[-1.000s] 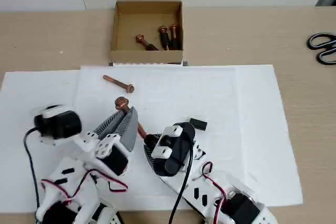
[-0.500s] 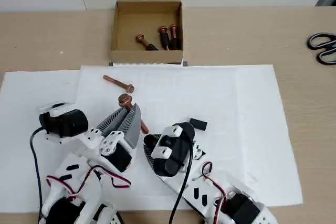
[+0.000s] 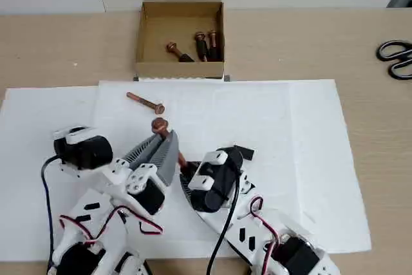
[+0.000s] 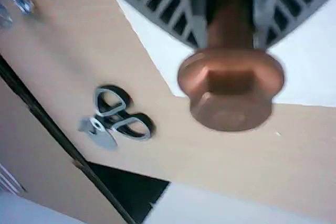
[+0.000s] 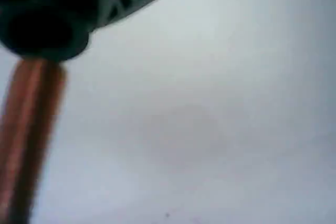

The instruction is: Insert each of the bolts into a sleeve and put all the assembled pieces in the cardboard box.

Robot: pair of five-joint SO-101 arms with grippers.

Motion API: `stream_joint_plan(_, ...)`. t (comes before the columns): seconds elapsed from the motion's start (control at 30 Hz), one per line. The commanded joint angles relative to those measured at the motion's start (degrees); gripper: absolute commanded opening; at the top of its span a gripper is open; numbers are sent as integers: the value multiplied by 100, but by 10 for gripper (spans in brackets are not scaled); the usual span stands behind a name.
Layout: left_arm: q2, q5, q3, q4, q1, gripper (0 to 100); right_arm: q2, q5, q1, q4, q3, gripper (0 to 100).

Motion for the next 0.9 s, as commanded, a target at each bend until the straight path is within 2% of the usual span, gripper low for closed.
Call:
stream_joint_plan(0.0, -44, -18, -22, 62, 79, 7, -13, 62, 75, -180, -185, 2)
stream_joint_plan(0.63, -44, -35, 277, 70, 149, 7, -13, 53, -4, -180, -193, 2)
stream_joint_plan(0.87, -44, -281, -127, 580, 659, 7, -13, 62, 4, -154, -185, 2)
